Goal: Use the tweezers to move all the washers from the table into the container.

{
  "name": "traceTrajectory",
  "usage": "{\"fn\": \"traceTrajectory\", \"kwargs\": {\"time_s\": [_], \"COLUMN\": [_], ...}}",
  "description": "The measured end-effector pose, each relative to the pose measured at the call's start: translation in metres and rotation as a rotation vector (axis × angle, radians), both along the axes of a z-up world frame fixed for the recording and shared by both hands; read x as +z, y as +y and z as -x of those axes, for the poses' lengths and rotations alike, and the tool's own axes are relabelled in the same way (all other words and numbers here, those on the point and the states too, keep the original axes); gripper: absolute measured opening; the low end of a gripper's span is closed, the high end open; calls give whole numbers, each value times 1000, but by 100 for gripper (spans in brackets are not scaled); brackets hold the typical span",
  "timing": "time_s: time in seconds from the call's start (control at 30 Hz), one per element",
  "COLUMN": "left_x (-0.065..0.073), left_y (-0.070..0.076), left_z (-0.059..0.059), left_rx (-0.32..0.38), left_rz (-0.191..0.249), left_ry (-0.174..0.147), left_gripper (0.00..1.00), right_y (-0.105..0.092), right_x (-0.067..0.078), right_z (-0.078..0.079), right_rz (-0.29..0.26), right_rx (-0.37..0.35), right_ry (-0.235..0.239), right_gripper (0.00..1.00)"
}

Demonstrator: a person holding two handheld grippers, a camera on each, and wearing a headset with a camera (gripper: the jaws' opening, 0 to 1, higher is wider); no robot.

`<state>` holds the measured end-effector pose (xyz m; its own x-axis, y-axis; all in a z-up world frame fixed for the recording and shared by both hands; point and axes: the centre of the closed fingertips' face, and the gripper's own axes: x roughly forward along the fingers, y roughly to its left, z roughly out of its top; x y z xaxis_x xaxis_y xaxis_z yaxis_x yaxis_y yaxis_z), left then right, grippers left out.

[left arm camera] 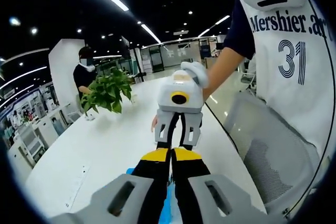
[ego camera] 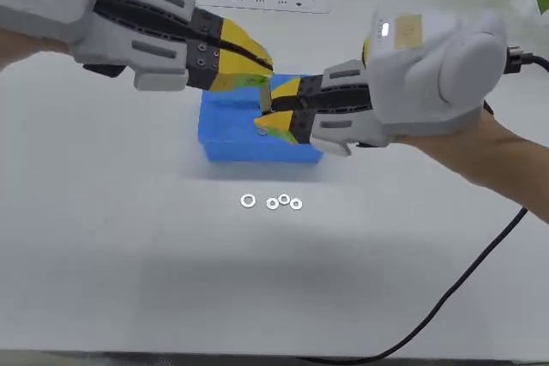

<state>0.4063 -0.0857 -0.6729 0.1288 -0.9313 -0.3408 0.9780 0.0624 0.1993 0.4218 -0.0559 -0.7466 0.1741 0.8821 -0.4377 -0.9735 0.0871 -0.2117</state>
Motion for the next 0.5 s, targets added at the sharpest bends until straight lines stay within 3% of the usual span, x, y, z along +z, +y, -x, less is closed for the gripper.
{"fn": "traceTrajectory", "kwargs": {"time_s": [0.27,0.5], "left_x": [-7,-24], "left_y": [3,6], "left_z": [-26,-44], "left_rx": [10,20], "left_rz": [-10,-19], "left_ry": [-5,35], "left_gripper": [5,5], "right_y": [2,5], "right_x": [-7,-23], "right_z": [-27,-43], "right_rz": [-5,14], "right_rx": [-19,-1], "right_ry": [-2,21], "right_gripper": [10,10]}}
